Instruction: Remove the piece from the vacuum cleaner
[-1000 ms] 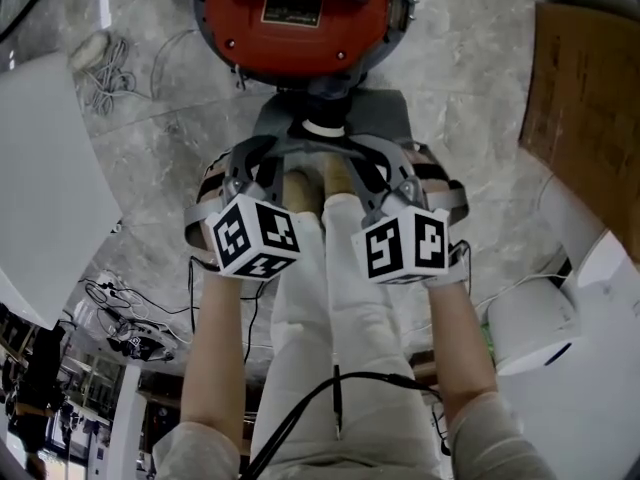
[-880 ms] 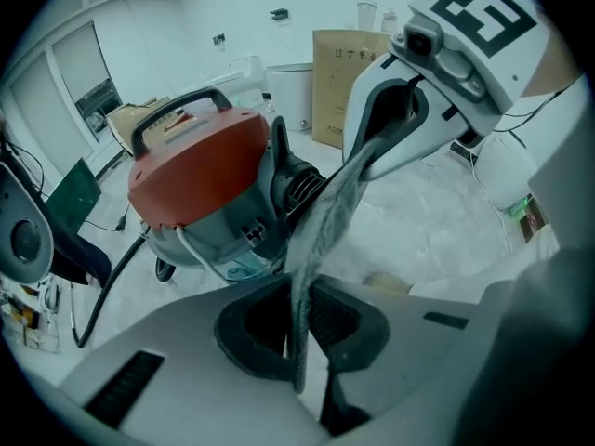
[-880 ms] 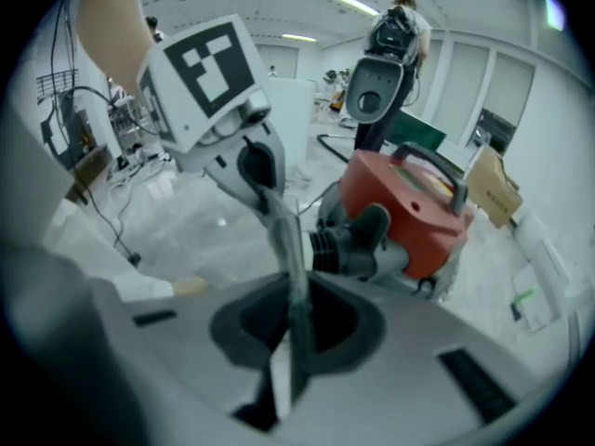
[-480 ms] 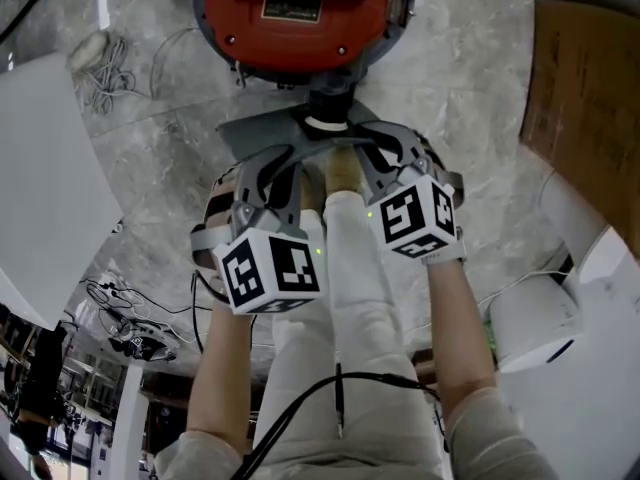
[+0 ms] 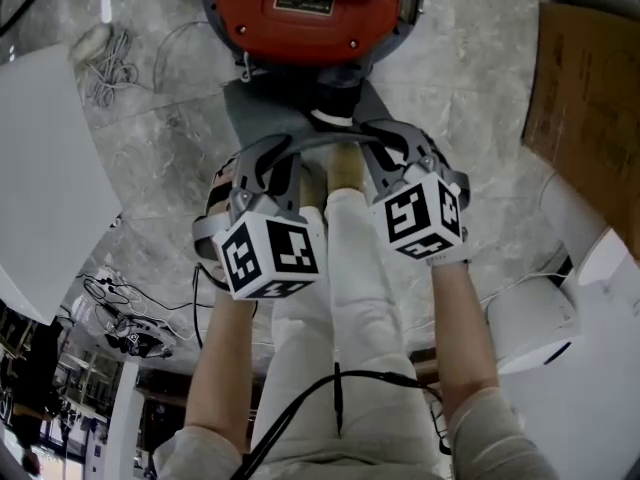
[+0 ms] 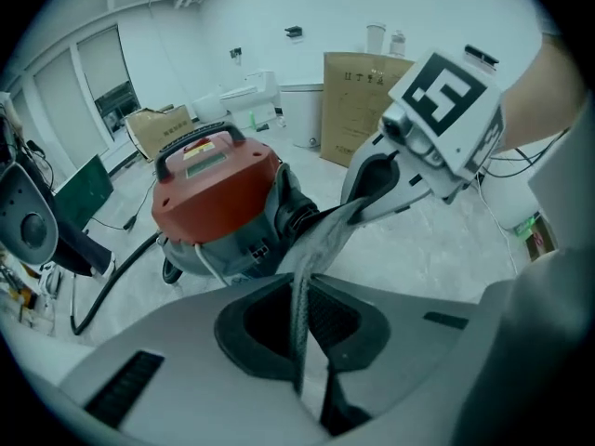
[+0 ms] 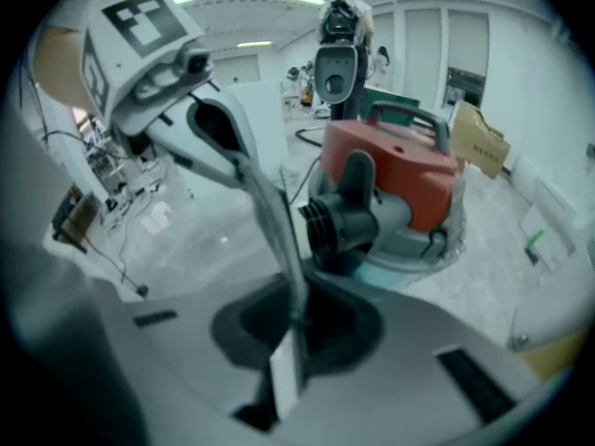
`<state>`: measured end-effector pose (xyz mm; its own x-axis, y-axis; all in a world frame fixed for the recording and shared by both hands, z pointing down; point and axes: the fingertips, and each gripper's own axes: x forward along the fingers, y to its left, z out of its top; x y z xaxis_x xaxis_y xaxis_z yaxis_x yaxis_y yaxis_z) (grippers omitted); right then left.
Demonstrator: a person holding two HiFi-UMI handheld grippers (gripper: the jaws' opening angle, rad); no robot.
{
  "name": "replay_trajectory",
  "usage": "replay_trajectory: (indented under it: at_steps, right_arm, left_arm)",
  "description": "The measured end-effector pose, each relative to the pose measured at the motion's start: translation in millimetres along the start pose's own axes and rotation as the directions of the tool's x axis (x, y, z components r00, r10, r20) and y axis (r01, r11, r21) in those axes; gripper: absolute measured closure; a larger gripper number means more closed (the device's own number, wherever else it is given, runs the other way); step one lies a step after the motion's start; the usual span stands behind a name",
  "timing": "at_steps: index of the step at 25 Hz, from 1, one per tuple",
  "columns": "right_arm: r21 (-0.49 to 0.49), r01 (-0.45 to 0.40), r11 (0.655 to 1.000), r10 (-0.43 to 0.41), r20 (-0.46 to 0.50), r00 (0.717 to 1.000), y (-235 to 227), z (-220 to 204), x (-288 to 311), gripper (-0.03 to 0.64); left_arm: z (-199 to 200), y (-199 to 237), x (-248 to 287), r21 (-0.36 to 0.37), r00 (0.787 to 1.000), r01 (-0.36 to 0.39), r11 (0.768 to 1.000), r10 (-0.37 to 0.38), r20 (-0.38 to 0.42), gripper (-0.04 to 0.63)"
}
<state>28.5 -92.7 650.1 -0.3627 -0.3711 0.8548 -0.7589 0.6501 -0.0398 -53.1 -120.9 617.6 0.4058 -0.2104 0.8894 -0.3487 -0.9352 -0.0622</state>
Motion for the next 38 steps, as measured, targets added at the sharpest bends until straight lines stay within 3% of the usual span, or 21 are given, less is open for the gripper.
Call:
replay_trajectory:
  at_steps: [12,18,21,25,30,38]
  right_arm:
    - [-0.170,0.017,0.985,-0.031,-0.078,0.996,8,22,-19,0.584]
    - [-0.320,0.018,0.947,-0.070,-0.150,0.986,16,35,-26,0.584]
    - [-0.349,0.012,0.937,-0.077,-0.173,0.982,17,36,-25,0.584]
    - [-0.303,0.021,0.953,-0.070,-0.150,0.986,13,32,-25,0.584]
    - [-0.187,0.015,0.982,-0.040,-0.134,0.990,3,18,-21,0.584]
    - [0.041,-0.023,0.999,0.028,-0.107,0.994,0,-11,1,0.584]
  left_arm:
    - [-26,-4,31,-0.060,0.999,0.019,0.998,-0.021,-0.038,0.563]
    - [-38,-5,44,-0.084,0.995,0.056,0.995,-0.063,-0.084,0.562]
    - [-41,-4,47,-0.098,0.994,0.058,0.993,-0.066,-0.085,0.563]
    - [-38,-5,38,-0.089,0.995,0.046,0.995,-0.053,-0.078,0.563]
    - [-25,-9,14,-0.131,0.995,0.073,0.989,-0.080,-0.052,0.563]
    - [10,-16,-9,-0.058,0.997,0.076,0.995,-0.075,0.019,0.563]
